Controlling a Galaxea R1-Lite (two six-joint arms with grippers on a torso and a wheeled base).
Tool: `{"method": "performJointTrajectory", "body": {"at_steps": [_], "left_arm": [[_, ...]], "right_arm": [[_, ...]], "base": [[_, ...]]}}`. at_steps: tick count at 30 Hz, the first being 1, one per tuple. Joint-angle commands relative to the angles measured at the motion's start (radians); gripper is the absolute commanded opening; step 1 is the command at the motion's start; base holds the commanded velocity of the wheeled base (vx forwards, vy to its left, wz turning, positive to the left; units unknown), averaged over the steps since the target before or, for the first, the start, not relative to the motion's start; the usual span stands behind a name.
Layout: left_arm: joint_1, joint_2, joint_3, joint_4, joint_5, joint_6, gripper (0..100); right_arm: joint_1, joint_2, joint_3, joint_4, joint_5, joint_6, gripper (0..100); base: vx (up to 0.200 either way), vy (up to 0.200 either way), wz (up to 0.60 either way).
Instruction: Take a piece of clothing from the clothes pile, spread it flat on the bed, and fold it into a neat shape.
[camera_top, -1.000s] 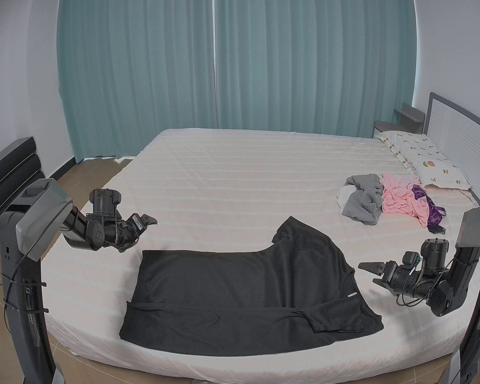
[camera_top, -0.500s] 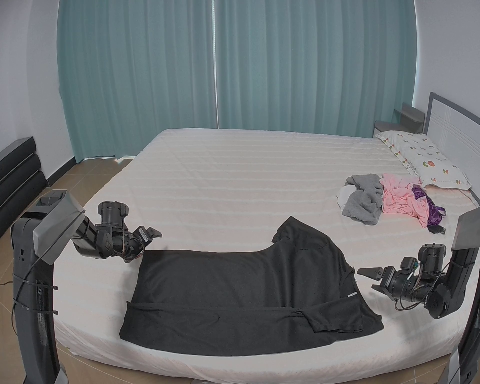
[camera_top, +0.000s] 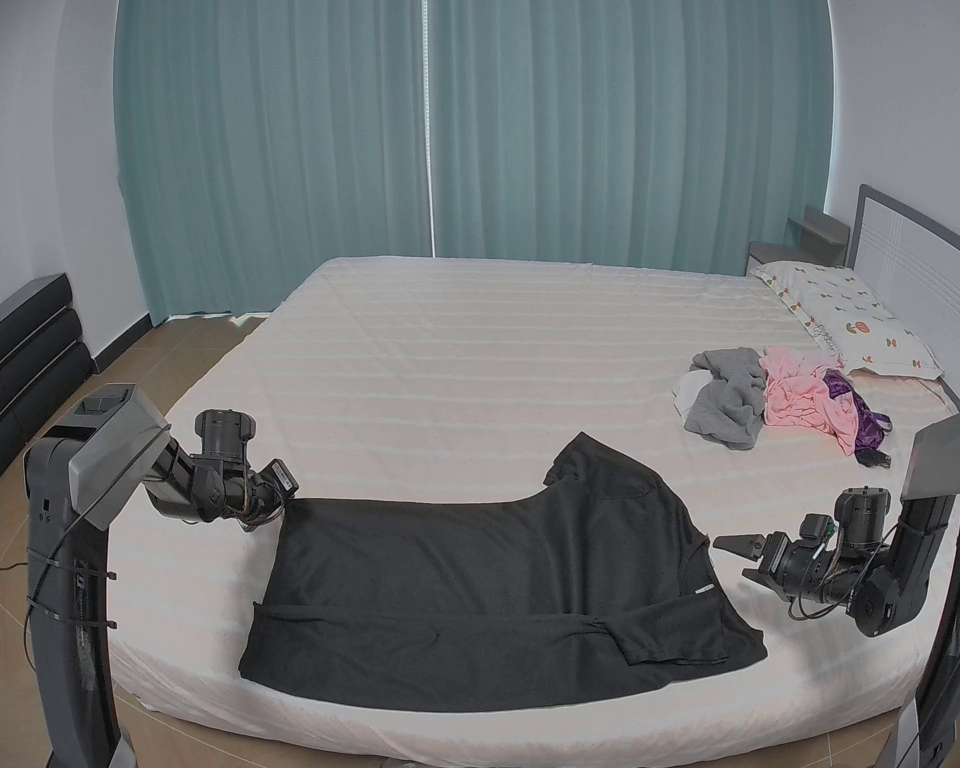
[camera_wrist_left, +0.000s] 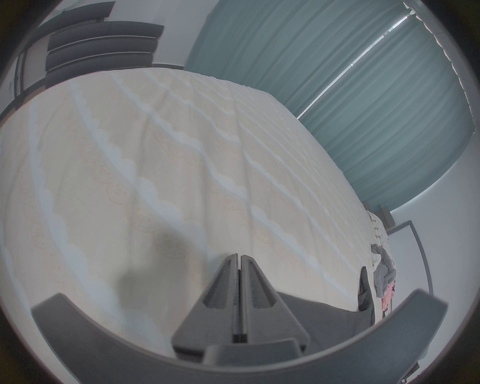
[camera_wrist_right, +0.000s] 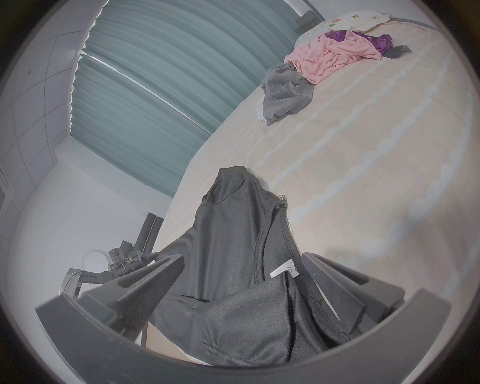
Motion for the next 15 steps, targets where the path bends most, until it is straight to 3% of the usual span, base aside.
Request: {"method": "performJointTrajectory", "body": {"at_steps": [1, 6, 10, 15], "left_arm": [[0.007, -0.026, 0.022, -0.003, 0.017, -0.004, 0], [0.005, -0.029, 0.023, -0.017, 0.02, -0.005, 0], [0.001, -0.026, 0.023, -0.026, 0.02, -0.005, 0], [-0.004, -0.023, 0.02, -0.061, 0.017, -0.015, 0]], "right_arm": [[0.013, 0.005, -0.017, 0.0, -0.003, 0.0, 100], [0.044, 0.032, -0.074, 0.01, -0.016, 0.0, 100], [0.069, 0.068, -0.173, 0.029, -0.079, -0.003, 100], [0.116, 0.118, -0.39, 0.202, -0.125, -0.003, 100]], "base": [[0.0, 0.0, 0.0], [0.0, 0.0, 0.0], [0.0, 0.0, 0.0], [0.0, 0.0, 0.0]]}}
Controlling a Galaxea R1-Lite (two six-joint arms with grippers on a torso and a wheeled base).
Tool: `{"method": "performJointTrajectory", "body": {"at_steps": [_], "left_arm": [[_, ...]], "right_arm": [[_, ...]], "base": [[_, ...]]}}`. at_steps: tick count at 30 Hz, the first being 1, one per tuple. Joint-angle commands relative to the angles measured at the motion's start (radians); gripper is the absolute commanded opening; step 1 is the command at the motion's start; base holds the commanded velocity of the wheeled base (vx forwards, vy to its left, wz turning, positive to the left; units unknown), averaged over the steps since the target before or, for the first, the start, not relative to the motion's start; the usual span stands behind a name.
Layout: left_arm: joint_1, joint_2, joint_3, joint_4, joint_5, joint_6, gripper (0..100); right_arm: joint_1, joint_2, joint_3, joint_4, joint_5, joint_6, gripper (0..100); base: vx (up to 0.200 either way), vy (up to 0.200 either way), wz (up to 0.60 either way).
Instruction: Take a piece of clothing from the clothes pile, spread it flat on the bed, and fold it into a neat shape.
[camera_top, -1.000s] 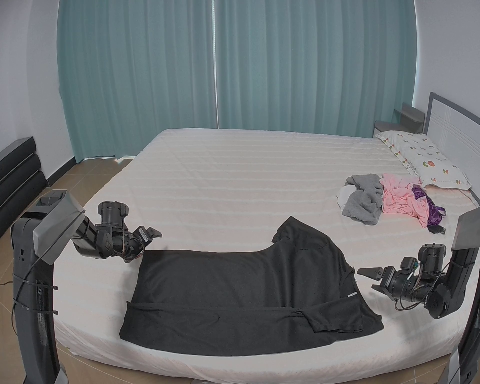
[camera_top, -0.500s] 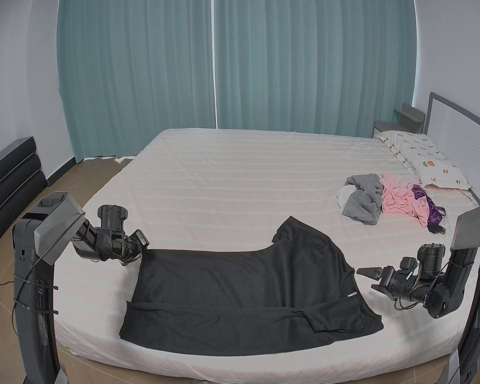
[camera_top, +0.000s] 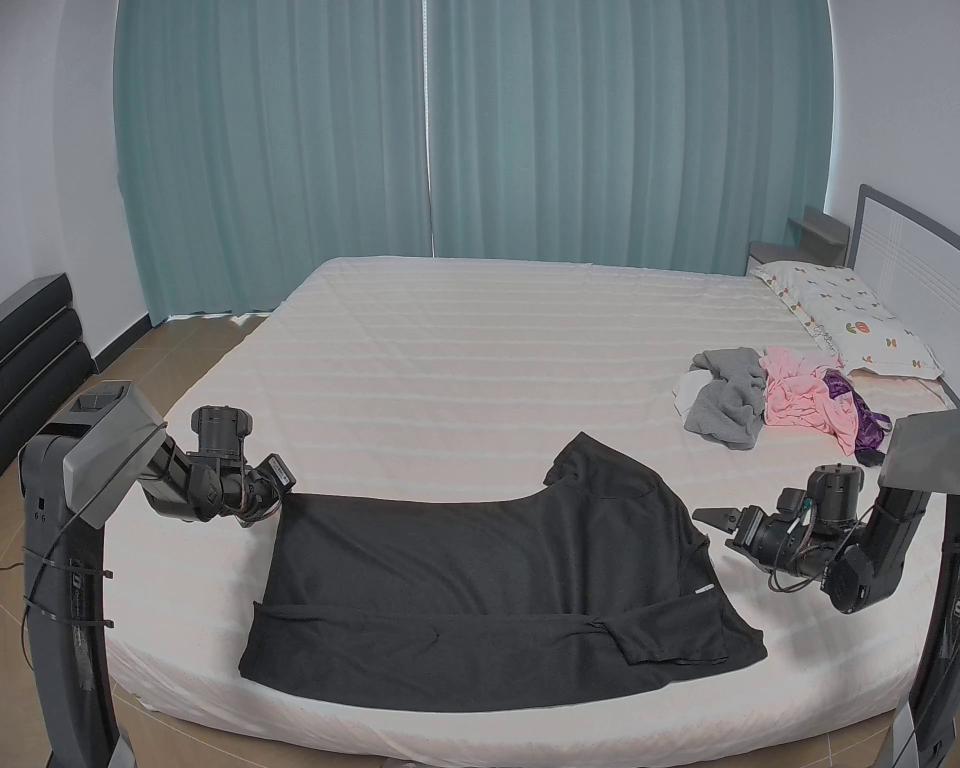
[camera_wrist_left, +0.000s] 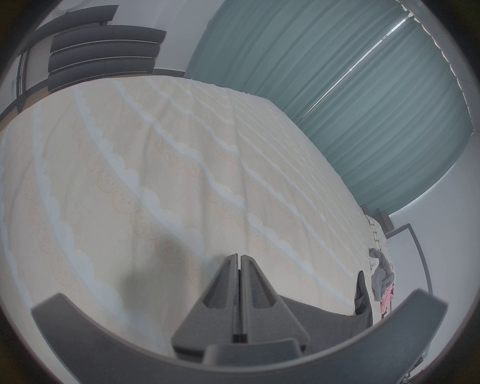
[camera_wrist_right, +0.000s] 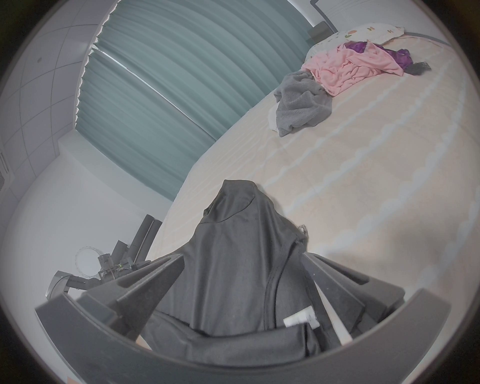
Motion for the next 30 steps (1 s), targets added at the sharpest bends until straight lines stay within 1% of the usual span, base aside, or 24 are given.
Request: {"method": "performJointTrajectory", "body": {"at_steps": [1, 3, 4, 5, 6, 7, 10, 13, 15, 17, 23, 30], "left_arm": [[-0.006, -0.002, 0.0, -0.033, -0.002, -0.013, 0], [-0.006, -0.002, 0.0, -0.034, -0.004, -0.028, 0], [-0.006, -0.002, 0.0, -0.034, -0.004, -0.028, 0], [-0.006, -0.002, 0.0, -0.034, -0.007, -0.036, 0], [-0.006, -0.002, 0.0, -0.034, -0.007, -0.036, 0], [-0.004, -0.002, 0.002, -0.034, -0.007, -0.036, 0], [-0.004, 0.0, 0.003, -0.033, -0.007, -0.036, 0], [-0.004, -0.002, 0.008, -0.033, -0.007, -0.036, 0], [-0.004, -0.002, 0.012, -0.034, -0.007, -0.036, 0], [-0.004, -0.002, 0.014, -0.034, -0.007, -0.034, 0], [-0.004, -0.003, 0.014, -0.033, -0.008, -0.036, 0], [-0.004, -0.002, 0.014, -0.034, -0.008, -0.034, 0]], "right_arm": [[0.058, 0.073, -0.237, 0.168, -0.054, -0.001, 100], [0.075, 0.096, -0.345, 0.266, -0.08, -0.001, 100], [0.075, 0.096, -0.345, 0.266, -0.08, -0.001, 100], [0.085, 0.129, -0.459, 0.363, -0.088, -0.001, 100], [0.087, 0.132, -0.468, 0.369, -0.088, -0.001, 100], [0.092, 0.153, -0.562, 0.444, -0.098, -0.001, 100], [0.098, 0.179, -0.698, 0.578, -0.12, -0.001, 100], [0.116, 0.221, -0.795, 0.654, -0.149, -0.003, 100], [0.127, 0.25, -0.849, 0.676, -0.178, -0.006, 100], [0.133, 0.282, -0.895, 0.7, -0.192, -0.009, 100], [0.134, 0.35, -1.013, 0.753, -0.213, -0.007, 100], [0.128, 0.383, -1.099, 0.757, -0.229, -0.007, 100]], "base": [[0.0, 0.0, 0.0], [0.0, 0.0, 0.0], [0.0, 0.0, 0.0], [0.0, 0.0, 0.0], [0.0, 0.0, 0.0], [0.0, 0.0, 0.0], [0.0, 0.0, 0.0], [0.0, 0.0, 0.0], [0.0, 0.0, 0.0], [0.0, 0.0, 0.0], [0.0, 0.0, 0.0], [0.0, 0.0, 0.0]]}}
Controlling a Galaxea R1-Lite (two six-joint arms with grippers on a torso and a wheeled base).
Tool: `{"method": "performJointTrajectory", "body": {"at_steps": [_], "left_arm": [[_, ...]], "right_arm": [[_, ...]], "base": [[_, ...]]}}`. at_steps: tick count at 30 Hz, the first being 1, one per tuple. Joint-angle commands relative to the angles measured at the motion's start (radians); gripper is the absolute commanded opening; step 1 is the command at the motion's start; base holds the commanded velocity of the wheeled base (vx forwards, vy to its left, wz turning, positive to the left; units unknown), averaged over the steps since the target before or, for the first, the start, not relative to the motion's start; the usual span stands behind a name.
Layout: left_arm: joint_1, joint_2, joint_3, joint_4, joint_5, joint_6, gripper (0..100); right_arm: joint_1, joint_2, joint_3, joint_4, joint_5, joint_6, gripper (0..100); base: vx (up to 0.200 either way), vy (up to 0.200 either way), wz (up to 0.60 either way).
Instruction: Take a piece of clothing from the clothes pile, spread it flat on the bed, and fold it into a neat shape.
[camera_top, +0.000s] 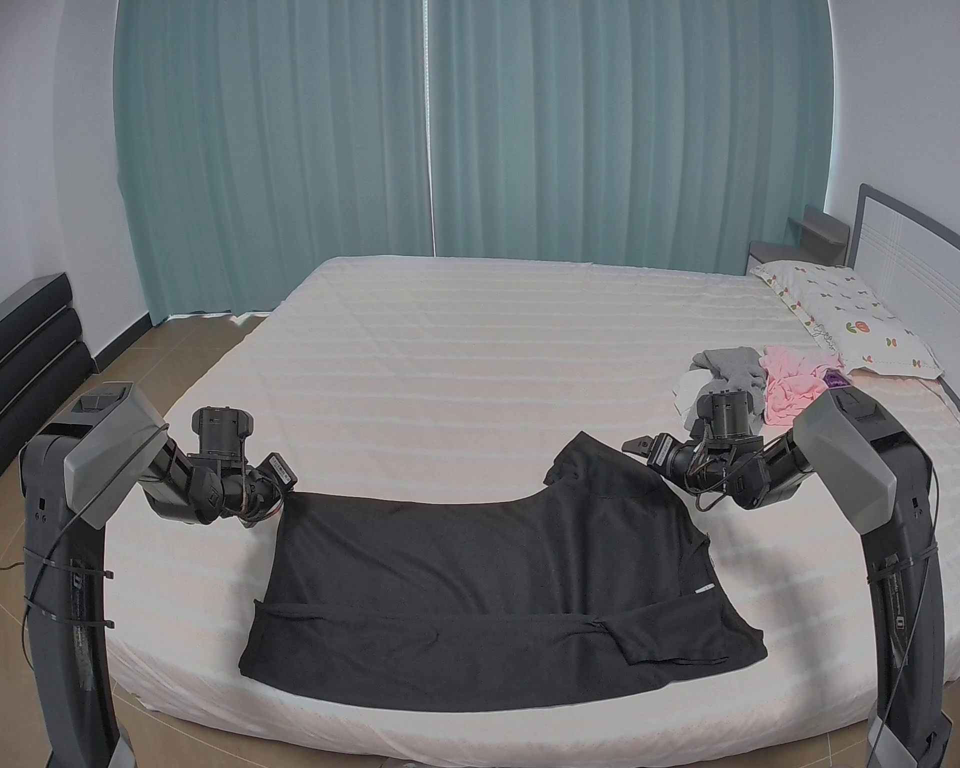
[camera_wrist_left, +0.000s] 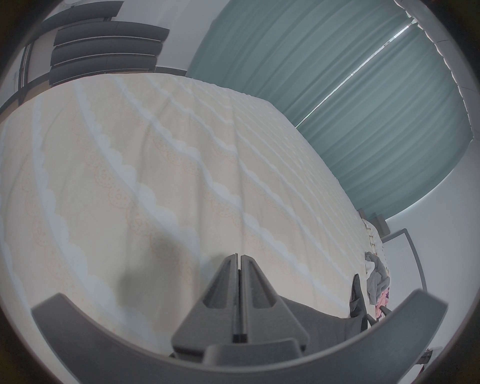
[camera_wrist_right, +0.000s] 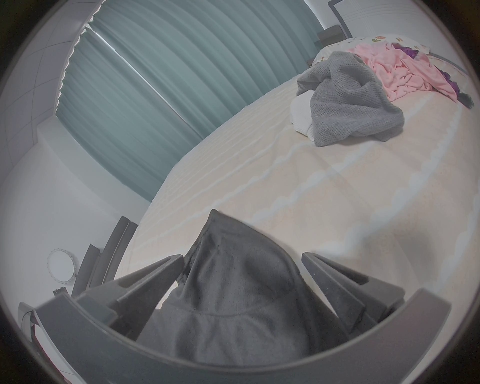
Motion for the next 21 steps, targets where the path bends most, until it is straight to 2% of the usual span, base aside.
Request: {"method": "performJointTrajectory", "body": {"at_steps": [1, 15, 16, 21], "left_arm": [[0.0, -0.002, 0.001, -0.002, 0.0, 0.0, 0], [0.0, 0.0, -0.004, -0.002, 0.0, 0.002, 0], [0.0, 0.0, -0.004, -0.002, 0.002, 0.002, 0], [0.0, -0.002, -0.007, -0.002, 0.002, 0.003, 0]], "right_arm": [[-0.004, 0.047, -0.052, 0.004, -0.001, 0.001, 100], [-0.001, 0.099, -0.096, 0.037, -0.023, -0.001, 100], [-0.001, 0.097, -0.096, 0.037, -0.023, -0.001, 0], [-0.004, 0.094, -0.09, 0.04, -0.024, -0.002, 0]], "base": [[0.0, 0.0, 0.0], [0.0, 0.0, 0.0], [0.0, 0.0, 0.0], [0.0, 0.0, 0.0]]}}
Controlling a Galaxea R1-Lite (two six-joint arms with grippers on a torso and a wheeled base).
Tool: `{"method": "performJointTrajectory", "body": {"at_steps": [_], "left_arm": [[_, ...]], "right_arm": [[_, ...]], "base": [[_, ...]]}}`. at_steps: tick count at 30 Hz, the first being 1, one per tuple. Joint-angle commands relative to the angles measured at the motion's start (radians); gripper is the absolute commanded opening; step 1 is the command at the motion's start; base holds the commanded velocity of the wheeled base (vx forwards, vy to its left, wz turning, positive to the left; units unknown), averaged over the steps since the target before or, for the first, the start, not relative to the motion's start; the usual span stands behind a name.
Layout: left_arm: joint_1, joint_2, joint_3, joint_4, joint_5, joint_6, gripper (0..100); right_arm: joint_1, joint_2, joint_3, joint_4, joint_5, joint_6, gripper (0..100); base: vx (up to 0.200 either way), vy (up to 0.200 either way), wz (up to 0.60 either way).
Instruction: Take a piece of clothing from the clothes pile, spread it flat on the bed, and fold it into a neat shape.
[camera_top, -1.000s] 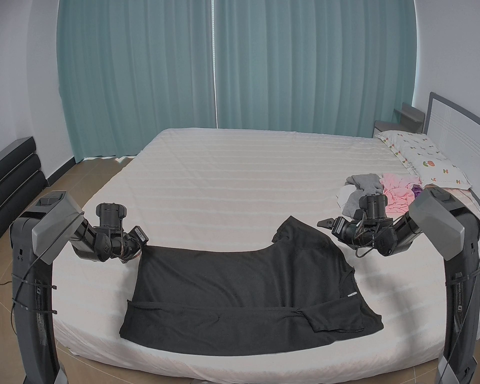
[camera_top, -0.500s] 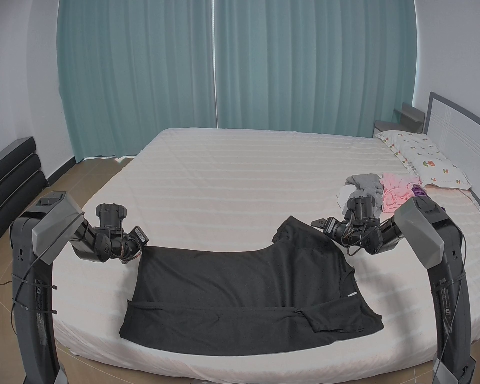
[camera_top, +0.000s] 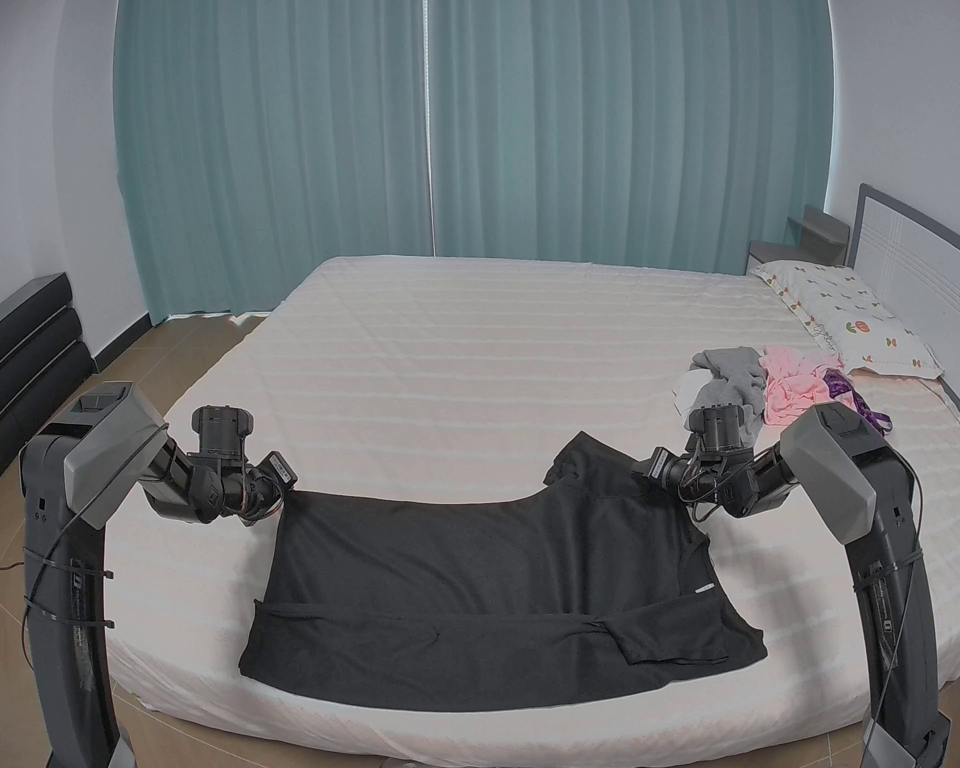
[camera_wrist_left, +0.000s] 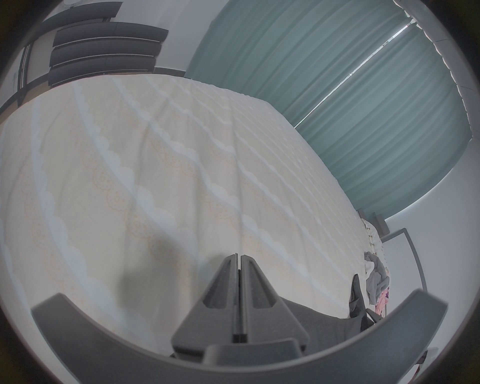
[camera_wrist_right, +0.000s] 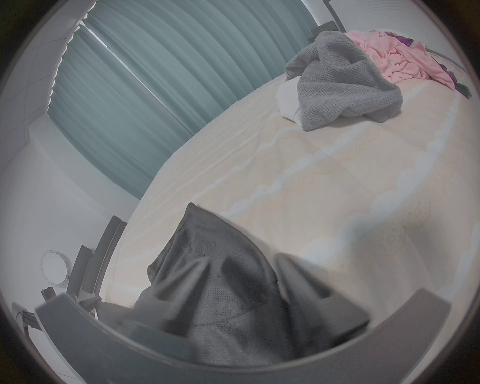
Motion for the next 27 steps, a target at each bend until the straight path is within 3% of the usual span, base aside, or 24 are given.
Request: {"method": "performJointTrajectory", "body": {"at_steps": [1, 14, 20, 27], "left_arm": [[0.0, -0.002, -0.002, 0.0, 0.001, 0.0, 0], [0.0, -0.019, 0.006, 0.0, 0.007, 0.001, 0], [0.0, -0.042, 0.006, 0.0, 0.009, 0.001, 0], [0.008, -0.054, 0.007, 0.0, 0.009, 0.001, 0]], "right_arm": [[0.0, -0.004, 0.004, -0.001, 0.0, 0.001, 0], [-0.028, -0.093, 0.089, -0.013, 0.018, 0.014, 0], [-0.054, -0.171, 0.172, -0.018, 0.083, 0.023, 0], [-0.062, -0.199, 0.179, -0.019, 0.093, 0.05, 0]], "base": [[0.0, 0.0, 0.0], [0.0, 0.0, 0.0], [0.0, 0.0, 0.0], [0.0, 0.0, 0.0]]}}
